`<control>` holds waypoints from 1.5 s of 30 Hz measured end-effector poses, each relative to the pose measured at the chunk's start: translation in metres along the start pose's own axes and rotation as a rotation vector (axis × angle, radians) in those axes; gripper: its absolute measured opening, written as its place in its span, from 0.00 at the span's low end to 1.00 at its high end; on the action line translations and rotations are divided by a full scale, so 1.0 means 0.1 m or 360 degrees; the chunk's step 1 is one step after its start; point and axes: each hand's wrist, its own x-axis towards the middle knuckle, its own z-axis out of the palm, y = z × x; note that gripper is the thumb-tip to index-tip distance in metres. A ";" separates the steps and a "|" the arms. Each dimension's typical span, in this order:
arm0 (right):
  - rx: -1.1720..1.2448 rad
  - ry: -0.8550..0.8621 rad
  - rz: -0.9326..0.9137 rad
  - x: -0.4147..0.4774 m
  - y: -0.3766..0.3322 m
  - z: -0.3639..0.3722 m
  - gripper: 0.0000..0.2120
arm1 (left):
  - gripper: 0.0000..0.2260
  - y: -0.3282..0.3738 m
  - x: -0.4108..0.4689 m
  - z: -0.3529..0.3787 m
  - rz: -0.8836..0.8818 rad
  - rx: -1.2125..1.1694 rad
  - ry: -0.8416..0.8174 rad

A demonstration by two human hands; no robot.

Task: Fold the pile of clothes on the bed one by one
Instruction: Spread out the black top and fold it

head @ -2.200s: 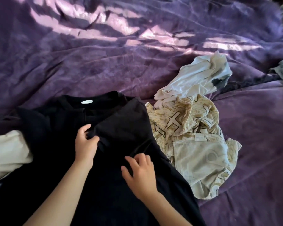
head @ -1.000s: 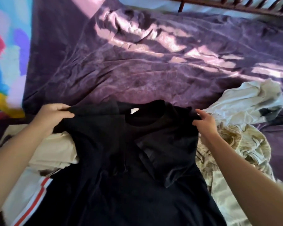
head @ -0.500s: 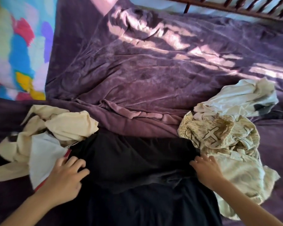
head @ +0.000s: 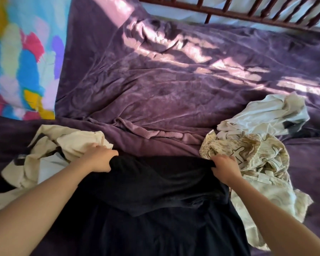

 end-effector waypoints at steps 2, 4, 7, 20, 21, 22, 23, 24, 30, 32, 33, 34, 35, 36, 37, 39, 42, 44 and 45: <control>0.0085 0.0052 0.0136 -0.13 0.17 -0.06 0.12 | 0.15 -0.11 -0.09 -0.02 -0.0025 -0.0387 0.0072; 0.0143 0.0053 0.0188 -0.32 0.30 -0.06 0.14 | 0.16 -0.20 -0.27 0.04 0.0016 -0.0576 0.0224; 0.0120 0.0049 -0.0001 -0.64 0.35 0.00 0.15 | 0.16 -0.18 -0.63 0.25 0.0418 -0.0478 0.0812; -0.0354 -0.0177 -0.0551 -2.02 0.23 1.21 0.41 | 0.17 0.74 -2.20 2.18 -0.0038 -0.0091 0.0994; -0.0462 -0.0250 -0.0555 -2.04 0.21 1.23 0.34 | 0.18 0.79 -2.25 2.25 -0.0118 -0.0151 0.0960; -0.0498 -0.0261 -0.0560 -2.04 0.16 1.19 0.23 | 0.20 0.85 -2.28 2.26 -0.0191 -0.0223 0.0948; -0.0451 -0.0195 -0.0577 -2.01 0.12 1.15 0.18 | 0.22 0.91 -2.29 2.22 -0.0248 -0.0266 0.0989; -0.0401 -0.0115 -0.0580 -1.97 0.08 1.11 0.18 | 0.23 0.97 -2.27 2.13 -0.0272 -0.0303 0.1031; -0.0137 -0.0026 -0.0216 -1.34 -0.23 0.86 0.33 | 0.28 1.26 -1.52 1.42 -0.0078 -0.0313 0.0857; -0.0165 -0.0285 -0.0181 -1.16 -0.25 0.80 0.39 | 0.38 1.29 -1.28 1.25 -0.0117 -0.0101 0.0452; -0.0186 -0.0409 -0.0158 -1.09 -0.25 0.79 0.41 | 0.39 1.29 -1.19 1.19 -0.0150 -0.0041 0.0190; -0.0211 -0.0500 -0.0160 -1.04 -0.24 0.78 0.41 | 0.40 1.27 -1.13 1.14 -0.0201 0.0046 -0.0023; -0.0242 -0.0554 -0.0168 -1.01 -0.22 0.75 0.40 | 0.40 1.24 -1.10 1.10 -0.0231 0.0123 -0.0087; -0.0277 -0.0564 -0.0187 -1.01 -0.19 0.72 0.35 | 0.38 1.21 -1.09 1.06 -0.0234 0.0191 -0.0050; -0.0280 -0.0560 -0.0228 -1.02 -0.15 0.70 0.28 | 0.34 1.17 -1.09 1.04 -0.0199 0.0215 0.0033; -0.0291 -0.0506 -0.0312 -1.11 -0.05 0.62 0.18 | 0.23 1.07 -1.20 0.99 -0.0029 0.0237 0.0318; -0.0387 0.0004 -0.0627 -1.55 0.18 0.60 0.15 | 0.24 0.94 -1.61 1.11 0.0321 0.0112 0.0771; -0.0330 0.0228 -0.0747 -1.99 0.36 0.68 0.22 | 0.32 0.98 -1.98 1.33 0.0405 -0.0094 0.0838; -0.0318 0.0205 -0.0773 -2.22 0.44 0.74 0.25 | 0.36 1.02 -2.17 1.46 0.0425 -0.0143 0.0862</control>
